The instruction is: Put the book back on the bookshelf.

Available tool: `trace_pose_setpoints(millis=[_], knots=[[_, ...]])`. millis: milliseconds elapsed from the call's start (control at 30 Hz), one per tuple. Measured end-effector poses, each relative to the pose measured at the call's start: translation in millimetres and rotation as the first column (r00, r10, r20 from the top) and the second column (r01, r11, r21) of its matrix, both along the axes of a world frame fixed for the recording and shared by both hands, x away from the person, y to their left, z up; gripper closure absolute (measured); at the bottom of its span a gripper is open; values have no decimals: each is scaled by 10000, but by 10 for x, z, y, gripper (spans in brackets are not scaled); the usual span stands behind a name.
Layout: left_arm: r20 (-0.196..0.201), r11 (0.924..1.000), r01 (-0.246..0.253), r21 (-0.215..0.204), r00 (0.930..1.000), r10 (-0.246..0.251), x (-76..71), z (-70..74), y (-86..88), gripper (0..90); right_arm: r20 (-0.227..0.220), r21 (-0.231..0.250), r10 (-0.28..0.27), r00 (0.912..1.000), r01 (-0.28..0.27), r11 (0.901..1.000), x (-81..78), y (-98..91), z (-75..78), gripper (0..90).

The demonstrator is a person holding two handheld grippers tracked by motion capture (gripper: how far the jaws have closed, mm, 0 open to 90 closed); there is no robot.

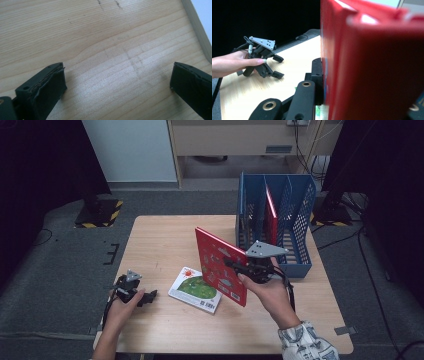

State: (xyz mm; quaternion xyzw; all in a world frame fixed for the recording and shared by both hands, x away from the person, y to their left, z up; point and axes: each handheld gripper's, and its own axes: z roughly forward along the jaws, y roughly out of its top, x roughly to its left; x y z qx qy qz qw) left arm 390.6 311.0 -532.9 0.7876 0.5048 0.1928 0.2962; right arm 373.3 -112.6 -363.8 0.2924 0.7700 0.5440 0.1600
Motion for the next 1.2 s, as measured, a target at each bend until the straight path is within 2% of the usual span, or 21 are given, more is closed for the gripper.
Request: trace_pose_setpoints(millis=[700,1200], knots=[[65,10000,8,-25,10000,-7,-8,-6,-1,0,-25,97,-140,9999,140,9999,-227,-334,29,794],[84,10000,19,-30,10000,-19,-10,-7,1,0,-87,-24,-404,9991,404,9992,-350,-595,47,794]])
